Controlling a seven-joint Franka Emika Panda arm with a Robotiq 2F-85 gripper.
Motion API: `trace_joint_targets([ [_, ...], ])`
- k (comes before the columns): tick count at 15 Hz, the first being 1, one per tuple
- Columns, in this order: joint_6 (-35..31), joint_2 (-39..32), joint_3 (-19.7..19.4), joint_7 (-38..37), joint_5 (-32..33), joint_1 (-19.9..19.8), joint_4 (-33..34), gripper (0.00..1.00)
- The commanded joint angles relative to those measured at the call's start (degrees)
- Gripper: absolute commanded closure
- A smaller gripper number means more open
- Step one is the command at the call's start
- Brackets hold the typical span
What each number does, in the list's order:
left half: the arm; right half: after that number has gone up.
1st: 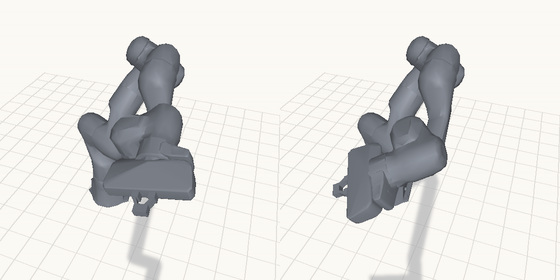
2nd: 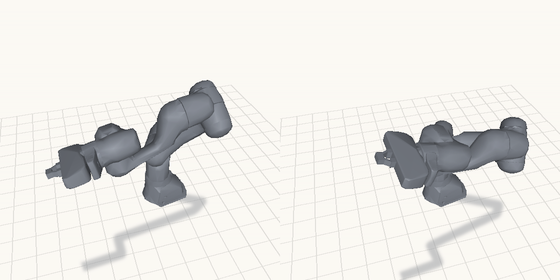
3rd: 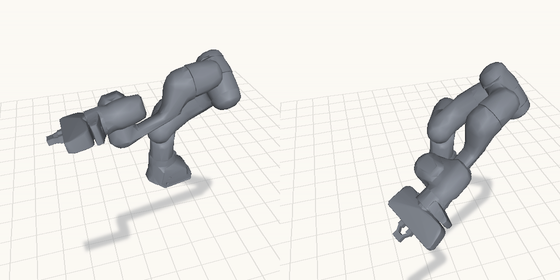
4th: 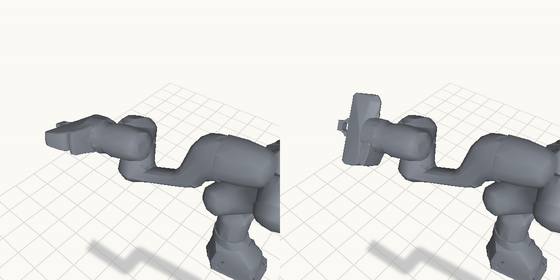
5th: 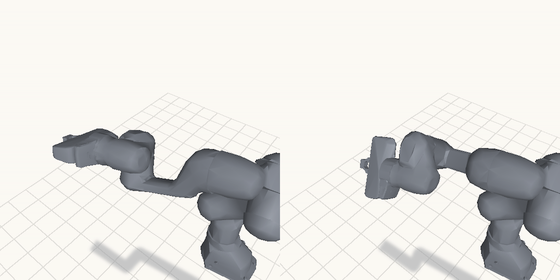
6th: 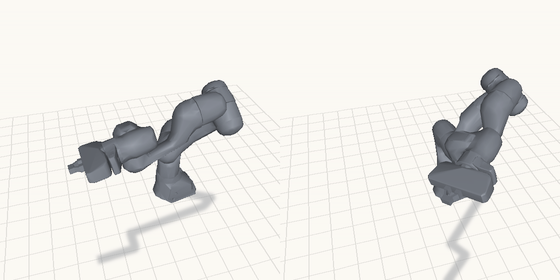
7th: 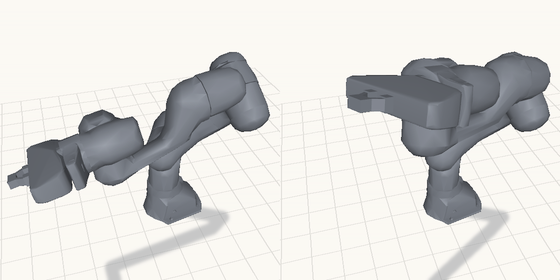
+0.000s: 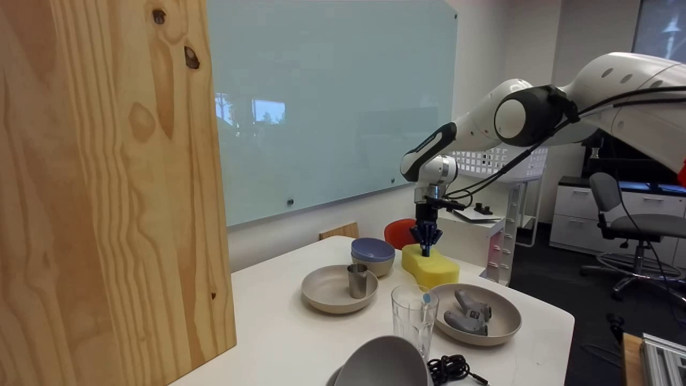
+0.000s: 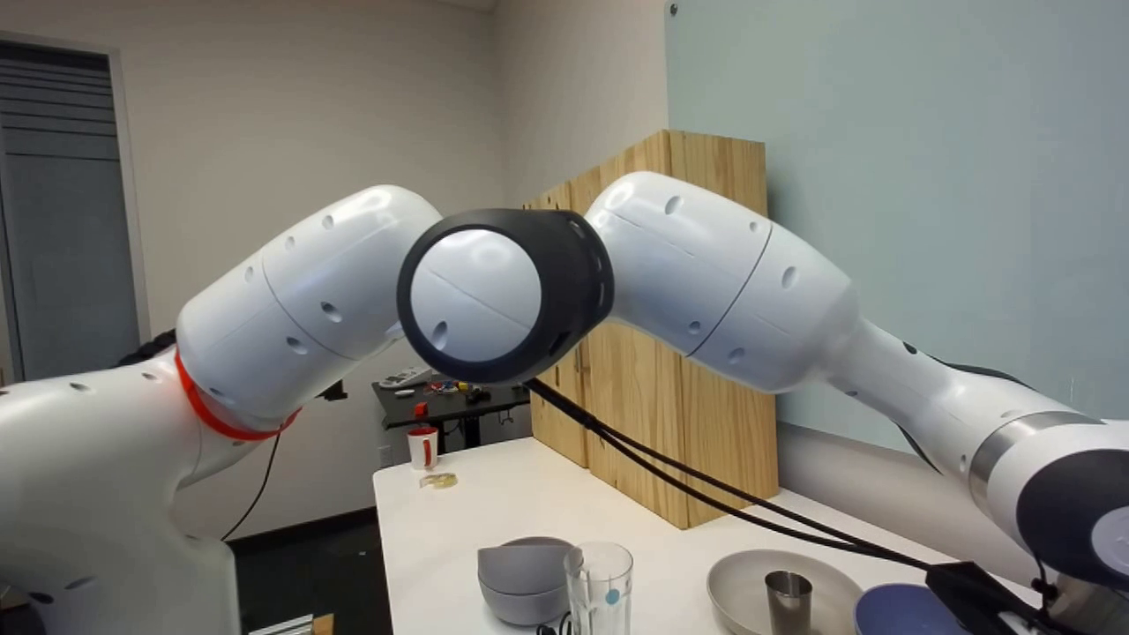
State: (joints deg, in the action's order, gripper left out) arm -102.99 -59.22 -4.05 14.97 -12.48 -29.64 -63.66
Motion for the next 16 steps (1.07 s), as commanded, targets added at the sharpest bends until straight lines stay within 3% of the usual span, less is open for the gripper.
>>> trace_joint_targets([
  [1,-2.0,-3.4,0.3,-1.4,-1.3,-0.3,0.5,1.0],
  [16,0.9,-6.2,-1.9,-4.3,0.6,-0.7,8.2,1.0],
])
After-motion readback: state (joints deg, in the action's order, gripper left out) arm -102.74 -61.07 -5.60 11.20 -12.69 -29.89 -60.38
